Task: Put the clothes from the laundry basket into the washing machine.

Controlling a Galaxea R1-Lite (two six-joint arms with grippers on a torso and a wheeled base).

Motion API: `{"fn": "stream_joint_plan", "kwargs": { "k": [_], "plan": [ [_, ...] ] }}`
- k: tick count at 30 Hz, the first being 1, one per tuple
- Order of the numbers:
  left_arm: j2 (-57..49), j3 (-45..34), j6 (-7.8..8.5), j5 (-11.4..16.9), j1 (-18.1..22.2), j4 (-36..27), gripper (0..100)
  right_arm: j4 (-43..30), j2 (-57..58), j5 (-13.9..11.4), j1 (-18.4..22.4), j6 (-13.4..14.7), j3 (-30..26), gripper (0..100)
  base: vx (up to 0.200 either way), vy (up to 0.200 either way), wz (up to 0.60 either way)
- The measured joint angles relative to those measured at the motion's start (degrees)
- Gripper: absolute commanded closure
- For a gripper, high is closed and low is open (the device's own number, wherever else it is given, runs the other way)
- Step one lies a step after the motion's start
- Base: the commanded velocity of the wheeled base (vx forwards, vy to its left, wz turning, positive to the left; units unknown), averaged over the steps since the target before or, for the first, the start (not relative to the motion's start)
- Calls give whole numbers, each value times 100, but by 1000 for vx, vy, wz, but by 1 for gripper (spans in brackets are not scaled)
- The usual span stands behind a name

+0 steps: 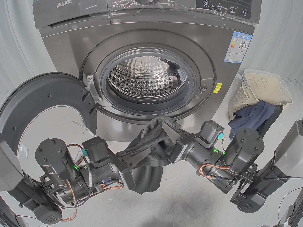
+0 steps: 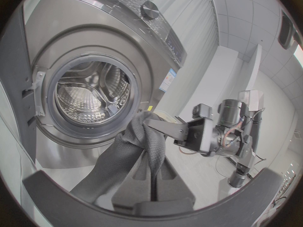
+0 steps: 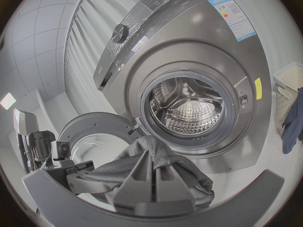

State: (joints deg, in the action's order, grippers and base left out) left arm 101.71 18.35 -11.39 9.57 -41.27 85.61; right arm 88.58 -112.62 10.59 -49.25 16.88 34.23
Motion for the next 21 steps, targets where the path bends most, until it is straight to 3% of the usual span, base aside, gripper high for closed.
{"fn": "stream_joint_plan", "kwargs": {
  "k": [8,16,17,21],
  "plan": [
    [-55,-291,-2,406,-217,5,100,-1,-11,-12,27,-17,27,100,0,0,0],
    [-52,-123,-27,393,-85,11,100,0,-15,-4,49,-20,17,100,0,0,0],
    [-50,-105,-27,400,-62,11,100,0,-11,-6,39,-17,5,0,0,0,0],
    [-46,-40,-40,435,-5,115,100,2,27,-17,2,-22,-96,0,0,0,0]
  ]
}}
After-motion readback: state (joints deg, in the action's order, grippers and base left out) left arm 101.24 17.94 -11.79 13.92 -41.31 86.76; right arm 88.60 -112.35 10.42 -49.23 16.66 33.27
